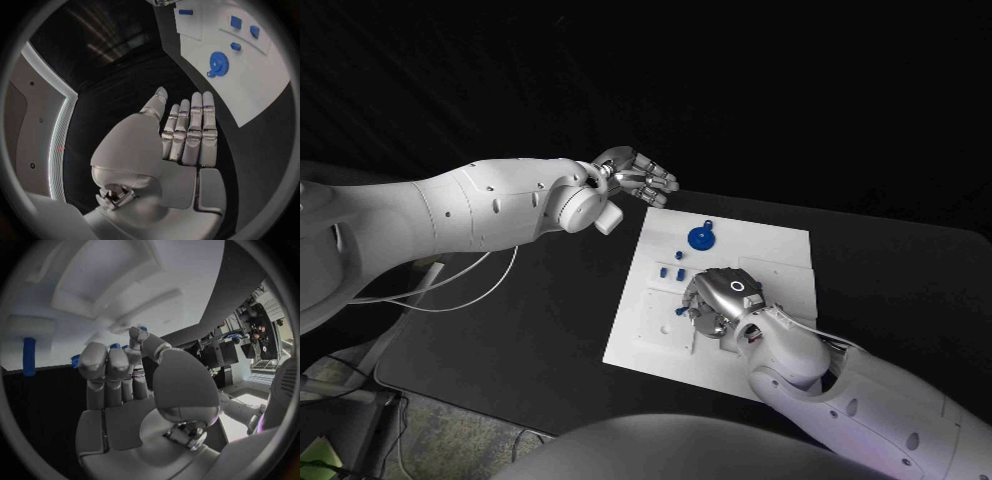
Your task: Assemble the parts on the task board
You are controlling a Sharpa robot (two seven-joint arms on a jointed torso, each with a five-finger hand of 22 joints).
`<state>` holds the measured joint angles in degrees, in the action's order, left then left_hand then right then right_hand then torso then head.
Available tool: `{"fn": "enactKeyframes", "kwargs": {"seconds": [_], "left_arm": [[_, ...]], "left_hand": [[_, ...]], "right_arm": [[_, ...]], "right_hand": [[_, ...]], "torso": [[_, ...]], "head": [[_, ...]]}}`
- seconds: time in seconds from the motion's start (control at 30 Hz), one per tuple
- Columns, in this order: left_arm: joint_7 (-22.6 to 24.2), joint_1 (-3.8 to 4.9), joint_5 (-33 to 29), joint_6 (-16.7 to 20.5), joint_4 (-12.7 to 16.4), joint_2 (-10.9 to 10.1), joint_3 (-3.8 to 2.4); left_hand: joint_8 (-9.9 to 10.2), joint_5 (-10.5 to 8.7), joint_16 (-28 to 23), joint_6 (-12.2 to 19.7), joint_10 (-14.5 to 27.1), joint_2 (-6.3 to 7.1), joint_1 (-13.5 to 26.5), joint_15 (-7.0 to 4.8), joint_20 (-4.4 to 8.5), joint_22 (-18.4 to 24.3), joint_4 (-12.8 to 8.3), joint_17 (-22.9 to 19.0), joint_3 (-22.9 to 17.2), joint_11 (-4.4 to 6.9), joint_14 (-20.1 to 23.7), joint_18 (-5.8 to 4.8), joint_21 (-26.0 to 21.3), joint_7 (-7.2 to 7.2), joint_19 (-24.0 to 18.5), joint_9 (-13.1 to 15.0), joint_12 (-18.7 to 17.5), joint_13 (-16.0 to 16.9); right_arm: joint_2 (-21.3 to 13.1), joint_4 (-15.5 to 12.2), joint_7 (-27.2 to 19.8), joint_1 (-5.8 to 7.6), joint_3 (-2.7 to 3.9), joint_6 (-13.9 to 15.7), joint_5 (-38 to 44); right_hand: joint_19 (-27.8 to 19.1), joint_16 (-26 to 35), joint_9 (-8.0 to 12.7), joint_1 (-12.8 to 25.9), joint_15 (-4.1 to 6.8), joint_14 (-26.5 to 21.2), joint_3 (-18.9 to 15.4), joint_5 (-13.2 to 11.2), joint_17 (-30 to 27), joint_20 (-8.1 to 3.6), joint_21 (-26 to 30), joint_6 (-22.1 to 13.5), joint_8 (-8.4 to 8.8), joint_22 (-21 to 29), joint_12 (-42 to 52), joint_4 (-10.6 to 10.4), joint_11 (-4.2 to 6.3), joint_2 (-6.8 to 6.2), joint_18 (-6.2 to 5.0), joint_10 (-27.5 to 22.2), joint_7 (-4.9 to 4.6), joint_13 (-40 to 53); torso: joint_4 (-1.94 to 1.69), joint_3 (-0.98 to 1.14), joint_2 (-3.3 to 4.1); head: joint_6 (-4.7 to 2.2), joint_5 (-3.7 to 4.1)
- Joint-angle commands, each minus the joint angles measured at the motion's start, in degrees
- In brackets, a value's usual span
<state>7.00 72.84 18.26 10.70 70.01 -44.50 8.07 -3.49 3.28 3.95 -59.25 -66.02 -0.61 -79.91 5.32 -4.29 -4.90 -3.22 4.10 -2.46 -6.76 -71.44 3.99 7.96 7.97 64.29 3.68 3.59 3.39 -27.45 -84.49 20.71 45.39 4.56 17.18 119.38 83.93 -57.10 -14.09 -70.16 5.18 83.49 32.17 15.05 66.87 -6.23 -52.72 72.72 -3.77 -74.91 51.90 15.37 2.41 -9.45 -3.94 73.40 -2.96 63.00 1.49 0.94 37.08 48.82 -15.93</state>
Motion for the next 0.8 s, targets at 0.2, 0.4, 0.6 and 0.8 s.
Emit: {"fn": "enactKeyframes", "kwargs": {"seconds": [0.2,0.4,0.6,0.8], "left_arm": [[0.1,0.07,0.0,-0.2,0.1,0.0,-0.02],[0.1,0.07,0.0,-0.2,0.1,0.0,-0.01],[0.0,0.07,0.0,-0.3,0.1,0.1,0.0],[0.0,0.07,0.0,-0.3,0.1,0.2,0.01]], "left_hand": [[-0.2,0.13,-0.2,0.0,-0.1,0.68,-0.1,-0.15,-0.08,0.1,0.1,0.0,-0.4,0.1,0.1,0.16,0.2,0.04,-0.3,-0.1,-0.1,-0.1],[-0.2,0.13,-0.2,0.0,-0.1,0.68,-0.1,-0.15,-0.08,0.1,0.1,0.0,-0.4,0.1,0.1,0.16,0.2,0.04,-0.3,-0.1,-0.1,-0.1],[-0.2,0.13,-0.2,0.0,-0.1,0.68,-0.1,-0.15,-0.08,0.1,0.1,0.0,-0.4,0.1,0.1,0.16,0.2,0.04,-0.3,-0.1,-0.1,-0.1],[-0.2,0.12,-0.1,0.0,0.0,0.71,-0.1,-0.12,-0.11,0.2,0.1,0.0,-0.4,0.09,0.1,0.16,0.2,0.05,-0.3,0.0,-0.1,-0.1]], "right_arm": [[-0.5,-0.3,-5.3,0.01,0.02,-1.7,-3.8],[-0.2,0.3,-6.8,0.12,0.02,-3.0,-4.6],[0.5,0.7,-7.5,0.26,0.02,-3.2,-4.6],[1.2,1.4,-7.8,0.35,0.01,-3.1,-4.6]], "right_hand": [[-1.2,2.4,9.5,-2.0,-0.96,-1.6,-9.3,-0.8,-1.4,0.89,5.7,-8.9,0.05,-4.9,-1.6,-0.4,-1.72,-1.55,-1.14,-4.0,-2.17,-2.5],[-1.1,2.6,10.4,-3.2,-1.26,-2.1,-14.8,-1.1,-1.8,1.3,8.0,-10.5,0.2,-4.8,-0.6,-0.5,-2.09,-0.58,-1.44,-5.5,-2.57,-5.1],[-0.9,2.4,10.4,-2.9,-1.16,-2.0,-14.3,-1.4,-1.8,1.21,8.1,-9.1,0.22,-4.9,0.4,-0.3,-1.91,-0.02,-1.37,-5.6,-2.33,-5.8],[-0.8,2.2,10.4,-2.5,-0.96,-2.0,-10.4,-4.4,-1.8,1.01,7.7,-7.0,0.23,-5.0,1.2,-0.1,-1.63,0.91,-1.24,-5.6,-1.93,-5.9]], "torso": [[0.04,-0.06,-0.01],[-0.04,-0.05,0.0],[-0.07,-0.04,0.02],[-0.1,-0.09,0.01]], "head": [[-0.06,-0.05],[-0.16,0.04],[-0.18,0.09],[-0.22,0.12]]}}
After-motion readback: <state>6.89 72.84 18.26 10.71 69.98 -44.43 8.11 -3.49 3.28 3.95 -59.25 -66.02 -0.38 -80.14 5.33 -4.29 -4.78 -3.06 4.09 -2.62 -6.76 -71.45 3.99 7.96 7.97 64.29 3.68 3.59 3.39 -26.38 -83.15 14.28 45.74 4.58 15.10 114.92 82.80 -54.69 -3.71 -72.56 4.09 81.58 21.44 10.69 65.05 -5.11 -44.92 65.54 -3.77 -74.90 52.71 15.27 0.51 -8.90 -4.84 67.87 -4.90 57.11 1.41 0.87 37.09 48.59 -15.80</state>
